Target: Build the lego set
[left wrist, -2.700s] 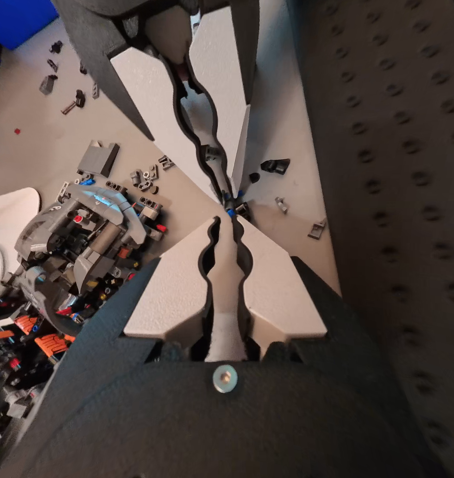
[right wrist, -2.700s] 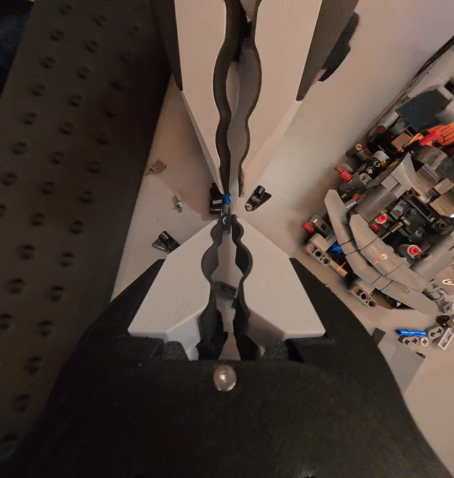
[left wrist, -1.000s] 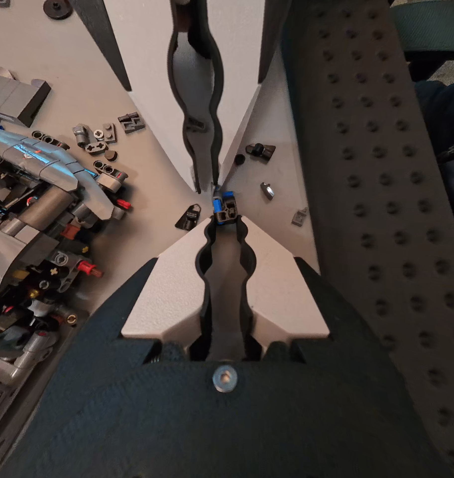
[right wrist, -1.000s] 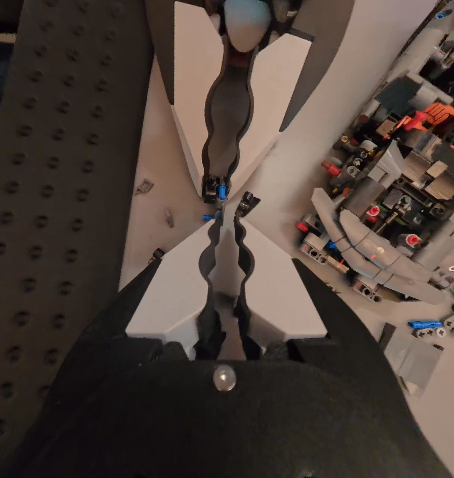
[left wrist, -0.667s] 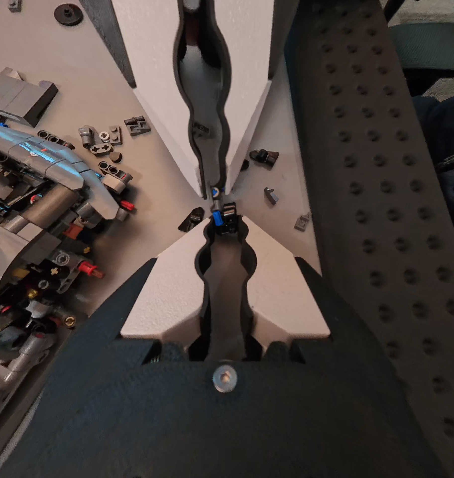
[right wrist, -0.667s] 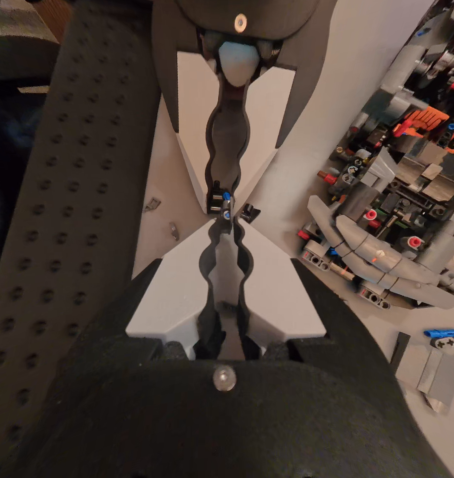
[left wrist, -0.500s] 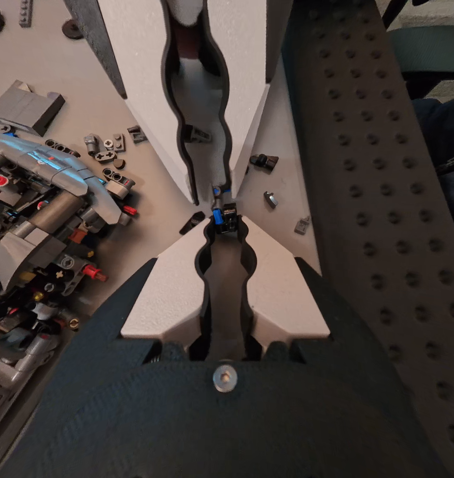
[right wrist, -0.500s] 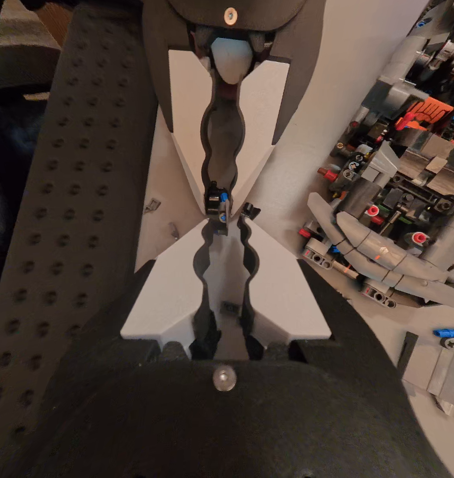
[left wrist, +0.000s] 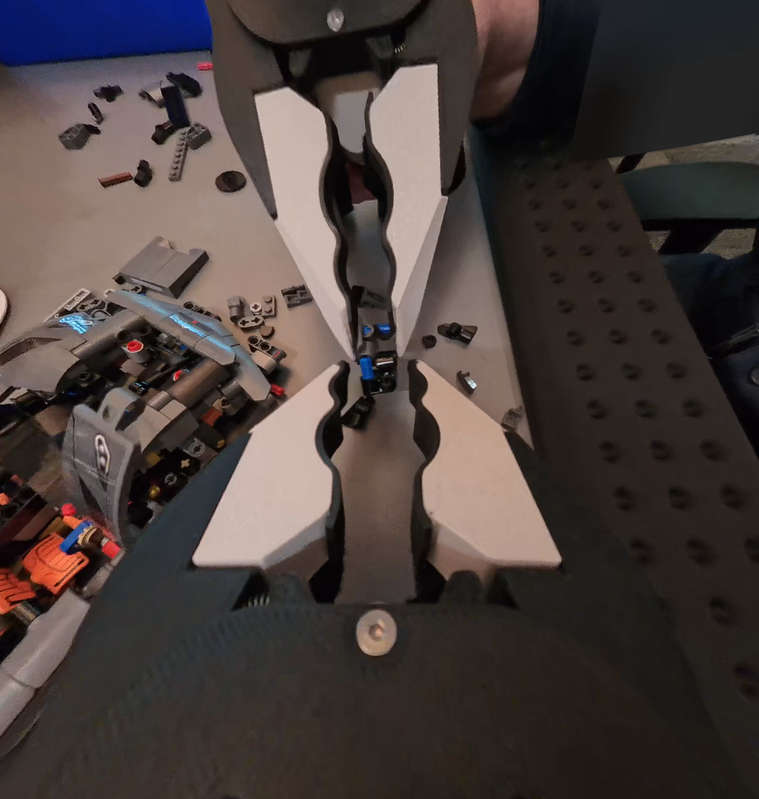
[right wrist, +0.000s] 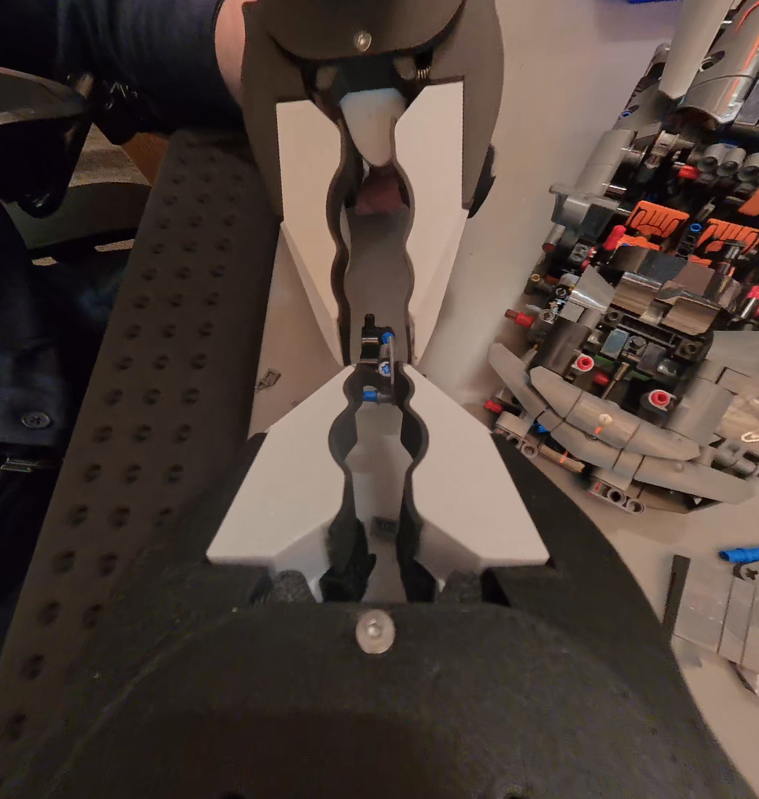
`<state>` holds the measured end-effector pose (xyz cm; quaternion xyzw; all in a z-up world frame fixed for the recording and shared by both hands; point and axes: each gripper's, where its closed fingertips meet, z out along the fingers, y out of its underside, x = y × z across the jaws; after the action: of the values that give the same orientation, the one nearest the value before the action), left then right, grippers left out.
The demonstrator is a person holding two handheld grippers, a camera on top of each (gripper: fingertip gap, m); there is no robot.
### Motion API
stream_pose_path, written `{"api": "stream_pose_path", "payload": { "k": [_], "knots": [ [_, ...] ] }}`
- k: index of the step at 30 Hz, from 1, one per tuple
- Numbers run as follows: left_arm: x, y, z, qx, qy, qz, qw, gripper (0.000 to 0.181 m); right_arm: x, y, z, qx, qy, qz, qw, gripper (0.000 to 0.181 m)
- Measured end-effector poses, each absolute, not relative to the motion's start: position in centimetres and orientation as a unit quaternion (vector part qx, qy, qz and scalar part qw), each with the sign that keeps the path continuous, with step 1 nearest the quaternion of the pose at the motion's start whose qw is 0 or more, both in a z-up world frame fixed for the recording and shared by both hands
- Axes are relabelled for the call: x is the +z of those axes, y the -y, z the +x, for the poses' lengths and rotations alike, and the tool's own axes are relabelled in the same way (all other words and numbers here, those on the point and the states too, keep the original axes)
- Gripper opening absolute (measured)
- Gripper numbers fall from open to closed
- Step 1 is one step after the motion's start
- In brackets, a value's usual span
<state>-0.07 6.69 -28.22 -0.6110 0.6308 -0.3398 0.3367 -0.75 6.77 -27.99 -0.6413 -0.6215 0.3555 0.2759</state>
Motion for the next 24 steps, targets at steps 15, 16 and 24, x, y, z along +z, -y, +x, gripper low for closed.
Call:
{"api": "stream_pose_path", "payload": {
  "k": [15,16,24],
  "knots": [
    [-26.6,-6.4,-0.2,-0.387,-0.606,-0.609,0.336,0.013,-26.7,-6.4,-0.6,0.362,0.630,-0.620,0.296,0.012],
    [-26.4,-6.4,-0.2,-0.392,-0.603,-0.608,0.338,0.013,-26.5,-6.5,-0.6,0.364,0.628,-0.618,0.300,0.012],
    [-23.6,-7.6,-0.4,-0.456,-0.541,-0.600,0.374,0.013,-24.2,-7.8,-0.9,0.416,0.568,-0.622,0.343,0.029]
  ]
}}
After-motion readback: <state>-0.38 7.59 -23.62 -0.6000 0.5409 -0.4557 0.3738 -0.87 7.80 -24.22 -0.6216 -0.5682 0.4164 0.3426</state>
